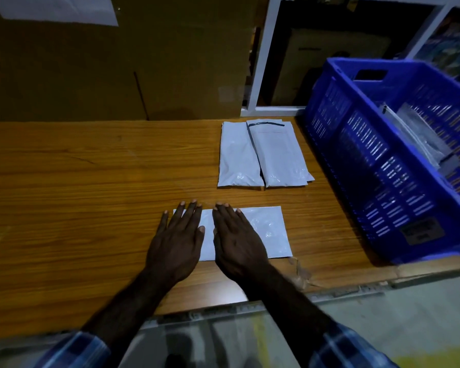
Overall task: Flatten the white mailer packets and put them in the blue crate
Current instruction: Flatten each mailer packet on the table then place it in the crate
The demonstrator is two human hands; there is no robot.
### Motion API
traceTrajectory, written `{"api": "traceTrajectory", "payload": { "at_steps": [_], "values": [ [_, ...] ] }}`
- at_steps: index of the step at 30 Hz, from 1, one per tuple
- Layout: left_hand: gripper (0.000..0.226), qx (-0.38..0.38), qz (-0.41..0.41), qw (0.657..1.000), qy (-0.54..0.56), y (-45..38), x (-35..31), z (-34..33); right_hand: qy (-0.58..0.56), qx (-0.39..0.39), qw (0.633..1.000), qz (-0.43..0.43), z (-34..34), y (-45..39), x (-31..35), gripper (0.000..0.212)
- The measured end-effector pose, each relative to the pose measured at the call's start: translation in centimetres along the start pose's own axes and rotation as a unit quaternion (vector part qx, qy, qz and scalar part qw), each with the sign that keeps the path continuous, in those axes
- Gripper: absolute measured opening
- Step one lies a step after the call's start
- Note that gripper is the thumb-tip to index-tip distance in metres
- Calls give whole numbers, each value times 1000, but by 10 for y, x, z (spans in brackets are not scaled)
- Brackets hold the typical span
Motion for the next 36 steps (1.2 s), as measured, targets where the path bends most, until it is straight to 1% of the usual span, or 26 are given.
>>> {"api": "traceTrajectory", "payload": {
  "at_steps": [3,6,11,13,14,17,20,23,25,27,29,32,34,36],
  "values": [
    [61,3,0,1000,-10,0,0,0,-3,-10,1000,-6,7,1,-3,48],
    [63,3,3,1000,-11,1,2,0,-5,9,999,-30,8,4,-12,53],
    [63,3,-2,1000,-9,2,1,-1,28,55,986,-155,23,32,-92,59],
    [65,3,1,1000,-10,2,2,1,31,93,981,-170,23,40,-108,60],
    [68,5,3,1000,-12,3,0,5,37,96,980,-168,23,41,-109,61],
    [72,-3,-13,1000,-2,0,-32,22,48,88,981,-168,24,39,-105,62],
    [63,-8,-71,997,-14,-13,-91,26,59,92,980,-166,24,40,-105,63],
    [58,20,-73,997,-20,-26,-112,6,60,87,981,-160,24,40,-104,64],
    [57,34,-66,997,-16,-25,-105,-4,61,83,982,-159,24,40,-104,64],
    [58,28,-63,997,-23,-21,-90,-5,65,78,982,-157,25,40,-105,62],
    [60,23,-36,999,-27,-16,-62,-4,60,79,983,-152,24,41,-105,61],
    [64,3,11,1000,-5,-7,-17,0,58,75,983,-154,24,41,-105,62],
    [67,8,15,1000,-4,-3,-9,0,67,69,982,-166,30,37,-102,64],
    [66,4,12,1000,-23,-4,-18,6,67,66,985,-147,34,23,-84,66]
  ]
}}
Point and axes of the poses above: each hand's wrist, its own y-axis away from the middle knuckle, its own z-axis out of the back of the hand, x = y × z, the point moved 10 cm from there along -y, towards the middle knuckle, and after that the axes turned 8 degrees about x, right-handed, at the moved point
